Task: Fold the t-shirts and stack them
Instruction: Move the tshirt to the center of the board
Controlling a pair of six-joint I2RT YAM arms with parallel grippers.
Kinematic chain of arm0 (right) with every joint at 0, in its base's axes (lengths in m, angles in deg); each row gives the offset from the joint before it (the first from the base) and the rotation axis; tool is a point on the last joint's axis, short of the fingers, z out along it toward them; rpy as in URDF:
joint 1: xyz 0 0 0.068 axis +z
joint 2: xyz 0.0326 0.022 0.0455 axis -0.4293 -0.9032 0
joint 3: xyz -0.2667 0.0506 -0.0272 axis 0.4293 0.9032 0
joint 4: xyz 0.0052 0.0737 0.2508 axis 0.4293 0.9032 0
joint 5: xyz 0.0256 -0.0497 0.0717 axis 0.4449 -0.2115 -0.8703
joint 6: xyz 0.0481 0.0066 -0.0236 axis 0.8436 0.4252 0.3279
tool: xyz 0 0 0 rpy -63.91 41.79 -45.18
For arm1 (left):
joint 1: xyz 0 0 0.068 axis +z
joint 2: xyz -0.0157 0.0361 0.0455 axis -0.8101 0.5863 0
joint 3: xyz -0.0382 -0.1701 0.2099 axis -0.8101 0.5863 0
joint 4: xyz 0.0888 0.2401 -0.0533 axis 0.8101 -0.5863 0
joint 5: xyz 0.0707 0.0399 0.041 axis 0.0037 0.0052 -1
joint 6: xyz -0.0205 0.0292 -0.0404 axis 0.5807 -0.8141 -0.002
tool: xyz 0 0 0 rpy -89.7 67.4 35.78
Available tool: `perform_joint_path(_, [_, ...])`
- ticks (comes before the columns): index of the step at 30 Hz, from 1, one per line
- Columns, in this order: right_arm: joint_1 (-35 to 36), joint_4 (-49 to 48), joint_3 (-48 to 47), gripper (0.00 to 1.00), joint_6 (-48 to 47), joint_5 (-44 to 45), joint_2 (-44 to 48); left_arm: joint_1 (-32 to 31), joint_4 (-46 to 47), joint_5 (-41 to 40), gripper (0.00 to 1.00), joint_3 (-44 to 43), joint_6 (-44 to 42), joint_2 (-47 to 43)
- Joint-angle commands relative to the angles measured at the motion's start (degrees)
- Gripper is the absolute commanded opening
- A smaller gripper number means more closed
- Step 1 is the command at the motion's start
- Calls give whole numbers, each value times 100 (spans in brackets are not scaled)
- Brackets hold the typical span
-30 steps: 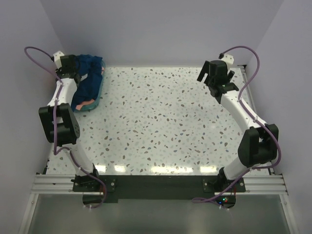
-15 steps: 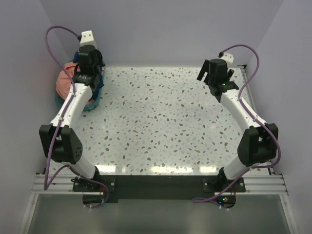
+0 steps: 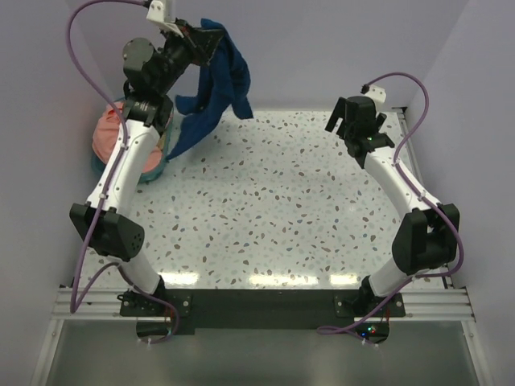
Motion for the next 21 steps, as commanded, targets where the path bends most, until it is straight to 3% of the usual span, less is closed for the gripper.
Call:
perform_joint_path(1, [-21, -164, -291, 92, 23, -32, 45, -26, 1313, 1717, 0, -696, 1188, 448])
perform_joint_path(4, [-21, -173, -309, 92, -12, 30, 71, -26, 1664, 2405, 0, -1410, 1944, 984])
perform_joint_path(8, [-21, -191, -221, 92, 40, 100, 115, -8, 2306, 2723, 0, -1378, 2604, 1127])
perform_joint_path(11, [-12, -191, -142, 92, 67, 48, 133, 184, 2394, 2583, 0, -404, 2579, 864])
perform_joint_path(13, [-12, -147, -89, 93, 67, 47, 115, 447, 2203, 2049, 0, 738, 2326, 488])
perform_joint_path(14, [-21, -129, -54, 92, 58, 13, 63, 518, 1766, 1785, 5, 1072, 1863, 381])
perform_joint_path(15, [-12, -86, -45, 93, 49, -5, 36, 580, 1370, 1078, 33, 1511, 1510, 319])
perform_joint_path(17, [-21, 37, -28, 93, -12, -84, -95, 633, -109, 179, 42, 1585, 563, 458])
perform_joint_path(18, [-12, 160, -19, 92, -12, -215, -148, 651, -545, -470, 55, 1437, 340, 824])
perform_joint_path(20, [-21, 283, -19, 91, -39, -470, -262, 686, -2105, -957, 67, 1095, 136, 1318])
perform_joint_path(21, [-12, 406, -19, 89, -47, -741, -384, 703, -2410, -1029, 73, 876, 109, 1729])
